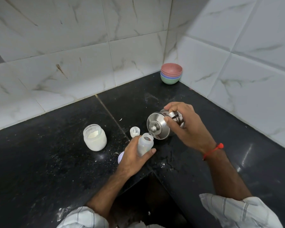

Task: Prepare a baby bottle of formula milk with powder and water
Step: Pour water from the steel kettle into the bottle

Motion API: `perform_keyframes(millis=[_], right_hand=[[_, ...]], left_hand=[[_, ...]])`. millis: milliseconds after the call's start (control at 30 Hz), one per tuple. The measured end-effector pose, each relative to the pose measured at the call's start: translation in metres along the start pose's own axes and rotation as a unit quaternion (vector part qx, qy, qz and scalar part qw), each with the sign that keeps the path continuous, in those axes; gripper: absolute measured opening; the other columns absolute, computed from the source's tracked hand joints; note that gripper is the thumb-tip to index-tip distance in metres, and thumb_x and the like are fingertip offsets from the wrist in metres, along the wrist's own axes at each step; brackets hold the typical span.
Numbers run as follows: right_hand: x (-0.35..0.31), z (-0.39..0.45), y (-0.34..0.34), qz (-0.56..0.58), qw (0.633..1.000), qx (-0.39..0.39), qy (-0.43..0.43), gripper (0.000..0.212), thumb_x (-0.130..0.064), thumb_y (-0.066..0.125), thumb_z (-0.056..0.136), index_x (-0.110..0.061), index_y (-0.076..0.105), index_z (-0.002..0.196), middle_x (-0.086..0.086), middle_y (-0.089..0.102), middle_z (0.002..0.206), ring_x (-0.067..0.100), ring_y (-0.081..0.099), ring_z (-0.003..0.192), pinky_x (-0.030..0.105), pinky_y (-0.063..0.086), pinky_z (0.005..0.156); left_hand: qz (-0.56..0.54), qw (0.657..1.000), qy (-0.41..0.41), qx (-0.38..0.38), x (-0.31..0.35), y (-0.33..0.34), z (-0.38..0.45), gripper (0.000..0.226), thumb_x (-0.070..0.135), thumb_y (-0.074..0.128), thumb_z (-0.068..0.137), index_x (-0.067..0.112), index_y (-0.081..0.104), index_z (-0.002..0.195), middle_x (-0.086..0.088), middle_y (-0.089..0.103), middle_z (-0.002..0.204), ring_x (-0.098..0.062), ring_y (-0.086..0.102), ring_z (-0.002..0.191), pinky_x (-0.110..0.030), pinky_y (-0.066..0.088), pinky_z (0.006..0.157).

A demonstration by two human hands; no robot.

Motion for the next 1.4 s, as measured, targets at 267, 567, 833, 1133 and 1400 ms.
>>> perform_keyframes(millis=[267, 567, 833, 1133, 1400], right_hand=[[-0.026, 0.015, 0.007, -0.075, 0.992, -0.072, -0.068, 0.008, -0.023, 0.061, 0.095, -0.021, 0.055, 0.100, 0.001, 0.065, 0.121, 0.015, 0.051, 0.117, 0.013, 0.028, 0.105], [-0.045, 0.023, 0.015, -0.115, 0.980, -0.127, -0.099, 0.017, -0.036, 0.048, 0.096, -0.021, 0.053, 0.101, 0.001, 0.063, 0.119, 0.021, 0.049, 0.115, 0.032, 0.041, 0.102], [-0.059, 0.028, 0.016, -0.151, 0.970, -0.139, -0.132, 0.028, -0.033, 0.046, 0.095, -0.010, 0.060, 0.103, 0.005, 0.064, 0.111, 0.018, 0.046, 0.108, 0.024, 0.037, 0.097], [-0.063, 0.032, 0.012, -0.175, 0.965, -0.151, -0.121, 0.026, -0.030, 0.052, 0.094, -0.013, 0.062, 0.111, 0.000, 0.062, 0.118, 0.023, 0.048, 0.115, 0.042, 0.051, 0.088], [-0.067, 0.034, 0.013, -0.184, 0.961, -0.159, -0.134, 0.035, -0.041, 0.042, 0.094, -0.015, 0.060, 0.109, 0.000, 0.062, 0.120, 0.026, 0.049, 0.115, 0.050, 0.054, 0.083]], left_hand=[[-0.001, 1.000, 0.012, -0.001, 0.004, -0.001, 0.004, 0.062, 0.064, 0.073, 0.080, 0.030, 0.057, 0.130, 0.012, 0.065, 0.123, -0.010, 0.063, 0.114, -0.042, 0.055, 0.096], [-0.005, 1.000, 0.023, -0.013, 0.005, 0.002, 0.004, 0.054, 0.049, 0.079, 0.086, 0.029, 0.056, 0.131, 0.013, 0.064, 0.123, -0.005, 0.061, 0.113, -0.033, 0.054, 0.095], [-0.008, 1.000, 0.023, -0.006, 0.005, 0.003, 0.005, 0.055, 0.051, 0.079, 0.085, 0.029, 0.056, 0.130, 0.012, 0.065, 0.124, -0.009, 0.061, 0.115, -0.032, 0.052, 0.096], [-0.009, 1.000, 0.015, 0.006, 0.005, 0.002, 0.007, 0.054, 0.042, 0.083, 0.084, 0.027, 0.059, 0.129, 0.013, 0.065, 0.120, -0.001, 0.059, 0.109, -0.006, 0.042, 0.084], [-0.014, 1.000, 0.021, 0.005, 0.003, 0.003, 0.008, 0.055, 0.043, 0.083, 0.084, 0.025, 0.059, 0.129, 0.009, 0.065, 0.121, -0.008, 0.061, 0.110, -0.021, 0.048, 0.090]])
Point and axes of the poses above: each hand's wrist, its own z-axis towards the middle knuckle, its own y-axis out of the palm, x = y × z, the point moved 7 cm from there along z, towards the middle knuckle
